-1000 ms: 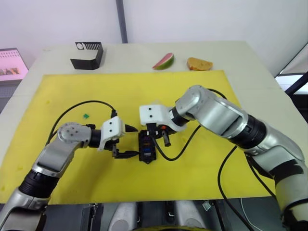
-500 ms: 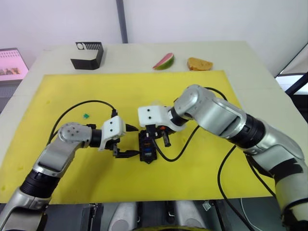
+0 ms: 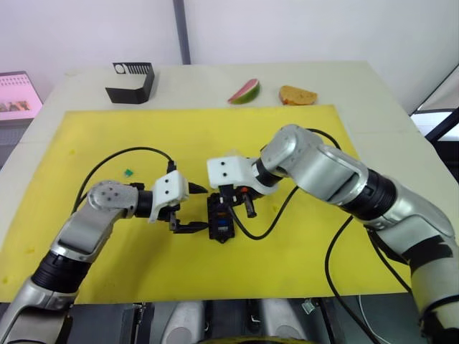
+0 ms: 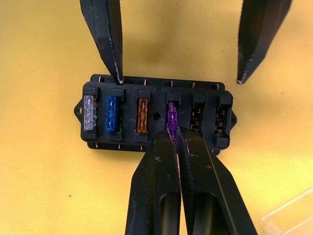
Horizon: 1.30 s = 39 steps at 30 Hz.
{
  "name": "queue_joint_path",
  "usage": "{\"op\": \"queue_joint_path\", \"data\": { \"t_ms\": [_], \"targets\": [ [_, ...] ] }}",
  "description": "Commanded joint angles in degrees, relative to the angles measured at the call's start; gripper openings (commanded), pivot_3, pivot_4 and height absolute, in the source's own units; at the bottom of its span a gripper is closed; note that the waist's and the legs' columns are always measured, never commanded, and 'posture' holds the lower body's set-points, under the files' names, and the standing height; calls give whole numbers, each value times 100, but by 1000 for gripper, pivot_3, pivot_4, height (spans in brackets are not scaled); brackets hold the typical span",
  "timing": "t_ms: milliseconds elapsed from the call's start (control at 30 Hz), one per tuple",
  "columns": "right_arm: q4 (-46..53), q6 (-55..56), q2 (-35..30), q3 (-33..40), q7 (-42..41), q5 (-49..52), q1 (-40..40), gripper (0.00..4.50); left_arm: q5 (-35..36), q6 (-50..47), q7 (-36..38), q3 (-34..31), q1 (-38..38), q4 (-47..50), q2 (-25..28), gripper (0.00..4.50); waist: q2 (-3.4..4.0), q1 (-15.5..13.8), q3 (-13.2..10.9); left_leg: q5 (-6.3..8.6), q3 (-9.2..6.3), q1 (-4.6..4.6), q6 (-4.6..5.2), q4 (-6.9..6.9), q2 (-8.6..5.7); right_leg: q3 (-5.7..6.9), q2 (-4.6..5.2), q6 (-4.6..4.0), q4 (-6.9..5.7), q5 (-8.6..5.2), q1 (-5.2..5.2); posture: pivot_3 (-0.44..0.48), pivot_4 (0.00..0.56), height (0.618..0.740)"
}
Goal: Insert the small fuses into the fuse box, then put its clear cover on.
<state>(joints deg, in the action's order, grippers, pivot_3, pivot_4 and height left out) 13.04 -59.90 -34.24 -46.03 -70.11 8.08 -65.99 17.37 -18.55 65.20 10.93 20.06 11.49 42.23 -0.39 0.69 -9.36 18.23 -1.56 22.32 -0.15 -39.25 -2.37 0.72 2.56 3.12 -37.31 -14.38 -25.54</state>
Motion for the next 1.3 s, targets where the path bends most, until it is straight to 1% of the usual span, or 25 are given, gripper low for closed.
{"op": "queue_joint_path", "data": {
  "t_ms": [33, 500, 1000, 1300],
  "targets": [
    [61, -102, -79, 103, -18, -3, -80, 0, -9, 38, 20, -49, 77, 92, -2, 4422, 0, -2, 0, 0, 0, 0, 0, 0, 0, 0, 0, 0, 0, 0, 0, 0, 150, 740],
    [-72, -186, 30, -17, -107, -22, -388, 0, -69, 82, 57, -23, 132, 23, -86, 4422, 0, 0, 0, 0, 0, 0, 1, 0, 0, 0, 0, 0, 0, 0, 0, 0, 150, 740],
    [53, -2, 62, -250, -94, -150, -298, 0, -101, 93, 64, -68, 67, 33, -100, 4422, 0, 2, 0, 0, 0, 0, -1, 0, 0, 0, 0, 0, 0, 0, 0, 0, 150, 740],
    [-18, 48, 192, -226, -116, -172, -384, 0, -67, 85, 128, -119, -12, 75, -14, 4422, 0, 10, 1, 0, 0, 0, -1, 0, 0, 0, 0, 0, -1, 0, -1, 0, 150, 740]
  ]
}}
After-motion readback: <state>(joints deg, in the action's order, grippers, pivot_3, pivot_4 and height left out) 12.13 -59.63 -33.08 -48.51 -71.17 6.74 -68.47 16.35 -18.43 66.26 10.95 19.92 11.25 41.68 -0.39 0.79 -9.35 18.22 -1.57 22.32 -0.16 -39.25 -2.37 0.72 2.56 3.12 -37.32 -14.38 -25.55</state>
